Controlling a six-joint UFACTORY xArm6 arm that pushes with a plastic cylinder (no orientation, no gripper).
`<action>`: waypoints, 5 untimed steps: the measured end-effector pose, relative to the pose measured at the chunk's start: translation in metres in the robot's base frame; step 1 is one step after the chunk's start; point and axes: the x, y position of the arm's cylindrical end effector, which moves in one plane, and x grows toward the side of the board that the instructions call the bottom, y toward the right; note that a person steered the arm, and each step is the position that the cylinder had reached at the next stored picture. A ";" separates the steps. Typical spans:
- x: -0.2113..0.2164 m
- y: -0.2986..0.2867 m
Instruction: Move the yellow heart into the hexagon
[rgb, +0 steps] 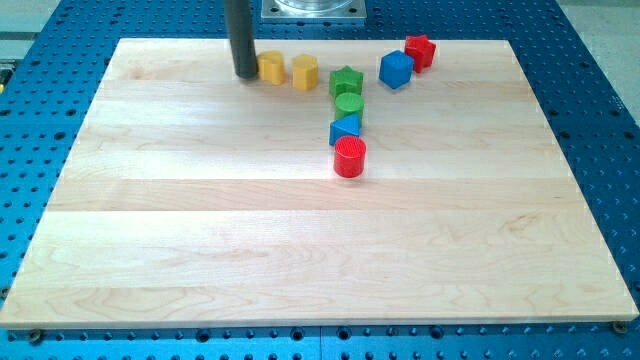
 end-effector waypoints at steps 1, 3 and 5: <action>-0.008 0.015; -0.032 -0.028; -0.067 0.008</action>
